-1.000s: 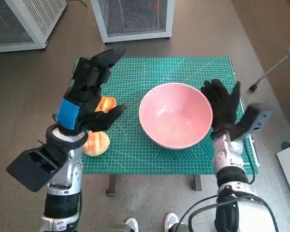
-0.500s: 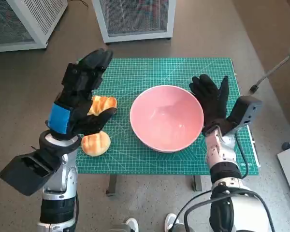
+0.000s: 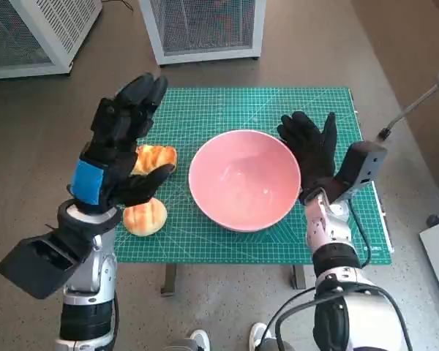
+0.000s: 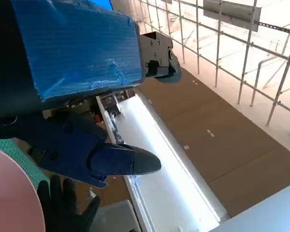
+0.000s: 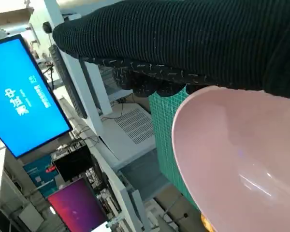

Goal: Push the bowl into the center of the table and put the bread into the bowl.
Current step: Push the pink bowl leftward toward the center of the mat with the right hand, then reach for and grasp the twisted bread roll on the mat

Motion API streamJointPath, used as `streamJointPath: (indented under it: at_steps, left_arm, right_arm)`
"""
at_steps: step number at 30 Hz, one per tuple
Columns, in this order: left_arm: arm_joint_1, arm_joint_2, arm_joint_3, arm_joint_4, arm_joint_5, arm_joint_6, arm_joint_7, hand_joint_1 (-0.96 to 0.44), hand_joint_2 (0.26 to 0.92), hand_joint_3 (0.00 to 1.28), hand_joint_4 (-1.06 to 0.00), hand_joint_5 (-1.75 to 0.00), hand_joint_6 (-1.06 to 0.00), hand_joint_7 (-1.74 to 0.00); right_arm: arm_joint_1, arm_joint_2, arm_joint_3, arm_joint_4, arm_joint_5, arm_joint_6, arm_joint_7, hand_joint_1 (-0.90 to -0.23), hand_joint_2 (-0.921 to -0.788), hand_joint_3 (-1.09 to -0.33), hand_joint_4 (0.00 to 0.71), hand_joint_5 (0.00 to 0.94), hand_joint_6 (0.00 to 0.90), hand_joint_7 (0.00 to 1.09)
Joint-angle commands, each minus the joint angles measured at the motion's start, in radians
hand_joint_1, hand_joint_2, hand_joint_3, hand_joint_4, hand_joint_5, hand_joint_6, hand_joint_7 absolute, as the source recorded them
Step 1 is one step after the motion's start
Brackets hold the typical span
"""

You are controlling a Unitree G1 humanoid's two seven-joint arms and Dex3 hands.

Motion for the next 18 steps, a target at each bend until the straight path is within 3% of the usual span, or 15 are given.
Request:
streamJointPath:
  at_steps: [1, 10, 18]
  left_arm:
    - [0.000, 0.005, 0.002, -0.005, -0.011, -0.004, -0.001, -0.56, 0.921, 0.27, -0.23, -0.03, -0.10, -0.46]
    - [-0.020, 0.000, -0.006, 0.020, 0.001, -0.015, 0.000, -0.54, 0.921, 0.28, -0.24, -0.02, -0.10, -0.45]
    - [-0.035, 0.009, -0.001, 0.037, 0.002, -0.017, -0.004, -0.54, 0.921, 0.28, -0.24, -0.02, -0.10, -0.46]
  right_arm:
    - [-0.004, -0.011, -0.002, -0.001, -0.006, -0.014, 0.018, -0.341, -0.921, -0.567, 0.306, 0.013, 0.244, 0.28]
    - [-0.010, -0.022, -0.002, -0.053, 0.008, -0.105, 0.075, -0.343, -0.921, -0.567, 0.287, 0.002, 0.251, 0.29]
    - [0.016, -0.028, 0.028, -0.147, -0.002, -0.258, 0.135, -0.348, -0.886, -0.631, 0.289, 0.001, 0.165, 0.48]
